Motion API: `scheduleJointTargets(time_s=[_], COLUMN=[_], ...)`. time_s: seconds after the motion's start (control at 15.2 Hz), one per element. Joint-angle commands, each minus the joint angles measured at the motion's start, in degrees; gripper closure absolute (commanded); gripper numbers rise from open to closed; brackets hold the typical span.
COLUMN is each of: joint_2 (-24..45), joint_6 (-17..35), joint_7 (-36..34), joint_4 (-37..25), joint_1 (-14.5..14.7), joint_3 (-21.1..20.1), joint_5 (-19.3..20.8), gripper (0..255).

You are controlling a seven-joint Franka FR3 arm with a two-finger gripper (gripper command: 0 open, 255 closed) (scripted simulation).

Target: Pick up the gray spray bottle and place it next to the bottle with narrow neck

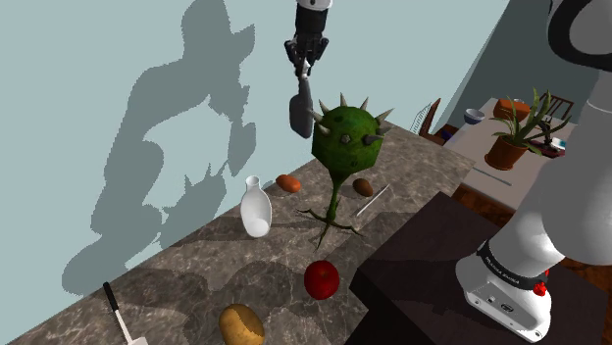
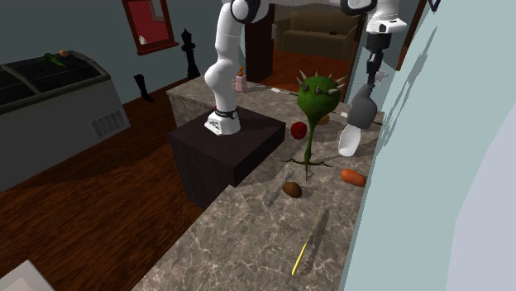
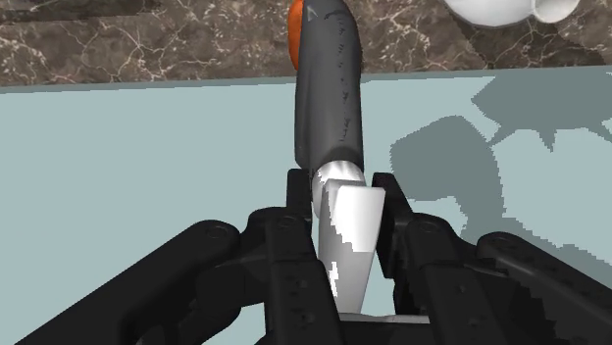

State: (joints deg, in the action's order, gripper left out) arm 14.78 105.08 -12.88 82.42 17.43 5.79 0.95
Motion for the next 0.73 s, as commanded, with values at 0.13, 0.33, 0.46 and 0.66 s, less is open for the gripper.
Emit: scheduleJointTargets(time_s=[0.13,0.33,0.46,0.66], joint_2=[6.63,12.56,17.63,22.37], joint_6=[-3.57,-6.93,-10.09,-12.51], joint_7=[-4.22,-6.91,-8.55,-9.81], joint_4=[-10.06,-19.21,-27.35,-34.43], joint_1=[2.64,4.51,5.75,6.74], joint_3=[-1.4,-2.17,-2.56,-2.79], joint_5=[0.42,0.72,0.87,0.96], gripper=[255,255,255,255])
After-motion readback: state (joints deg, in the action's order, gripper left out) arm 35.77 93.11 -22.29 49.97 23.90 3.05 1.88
